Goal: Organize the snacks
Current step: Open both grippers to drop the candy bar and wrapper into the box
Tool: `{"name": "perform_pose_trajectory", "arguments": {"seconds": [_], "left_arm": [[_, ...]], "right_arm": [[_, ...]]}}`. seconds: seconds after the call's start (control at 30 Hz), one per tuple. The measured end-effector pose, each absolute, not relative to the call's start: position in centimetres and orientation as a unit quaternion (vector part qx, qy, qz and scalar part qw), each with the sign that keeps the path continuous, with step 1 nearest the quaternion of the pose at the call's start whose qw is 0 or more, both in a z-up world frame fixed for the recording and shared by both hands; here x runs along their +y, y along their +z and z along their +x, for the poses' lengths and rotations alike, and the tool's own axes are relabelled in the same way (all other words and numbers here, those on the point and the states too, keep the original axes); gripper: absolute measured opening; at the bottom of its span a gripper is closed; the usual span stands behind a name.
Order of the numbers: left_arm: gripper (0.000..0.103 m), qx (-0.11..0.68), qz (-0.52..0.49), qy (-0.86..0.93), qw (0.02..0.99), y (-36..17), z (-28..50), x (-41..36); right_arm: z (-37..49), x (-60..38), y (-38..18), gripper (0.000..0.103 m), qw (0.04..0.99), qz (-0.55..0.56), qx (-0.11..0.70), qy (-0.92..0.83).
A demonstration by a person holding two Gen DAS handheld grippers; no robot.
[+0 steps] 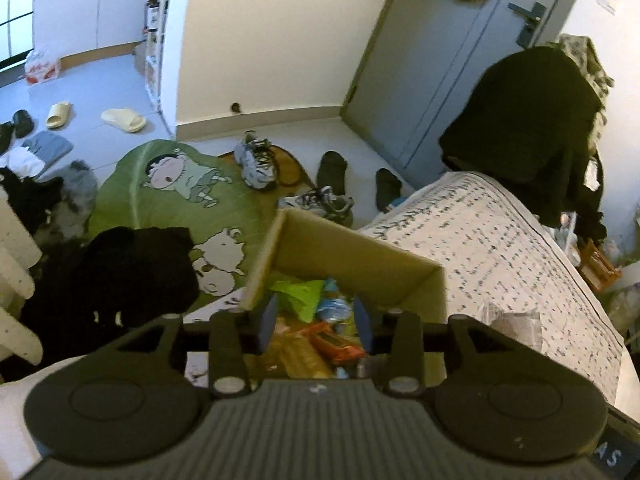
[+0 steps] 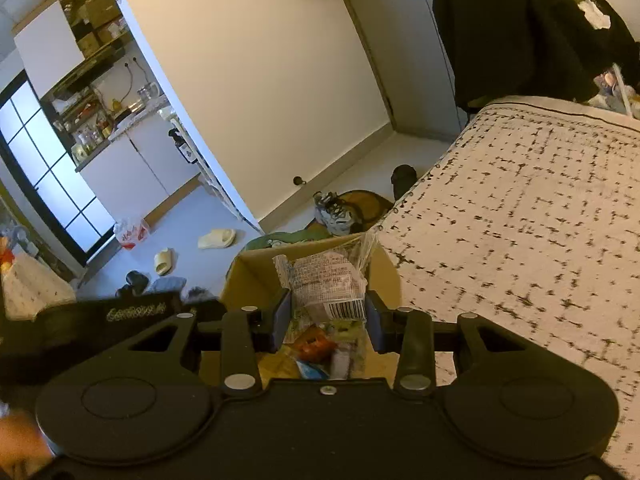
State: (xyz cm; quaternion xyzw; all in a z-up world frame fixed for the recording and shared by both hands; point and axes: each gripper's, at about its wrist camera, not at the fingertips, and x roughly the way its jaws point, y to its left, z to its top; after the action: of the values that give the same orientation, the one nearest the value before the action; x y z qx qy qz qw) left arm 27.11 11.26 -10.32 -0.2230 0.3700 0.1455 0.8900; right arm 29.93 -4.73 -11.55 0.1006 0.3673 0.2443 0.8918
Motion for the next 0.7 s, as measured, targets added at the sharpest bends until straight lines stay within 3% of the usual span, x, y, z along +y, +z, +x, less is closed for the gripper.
{"name": "perform_pose_trajectory", "arguments": {"seconds": [0.1,0.23,0.4,0.63,0.7], "left_arm": [[0.048,0.371,-0.225,0.155,0.888,-10.5,26.6,12.1],[0.052,0.374,-0.232,0.161,0.883,-10.8,25.6,12.8],[0.061,0.378,-0.236,0.152,0.882,-11.2,24.7,12.6],[0.073,0.382,-0.235,0.157,0.880,-10.8,24.1,12.7],[0.081,0.383,-0.234,0.160,0.879,-10.6,23.7,12.6]], "right_arm": [[30.8,-3.8,-11.9,0.039,0.888,0.122,0.369,0.248],[31.4,-3.2,-11.9,0.049,0.890,0.128,0.359,0.249],[30.8,-4.5,-11.3,0.051,0.900,0.110,0.355,0.228],[29.2,-6.5,-10.1,0.062,0.901,0.097,0.366,0.209],[28.6,-6.9,-9.5,0.062,0.901,0.094,0.369,0.205]]}}
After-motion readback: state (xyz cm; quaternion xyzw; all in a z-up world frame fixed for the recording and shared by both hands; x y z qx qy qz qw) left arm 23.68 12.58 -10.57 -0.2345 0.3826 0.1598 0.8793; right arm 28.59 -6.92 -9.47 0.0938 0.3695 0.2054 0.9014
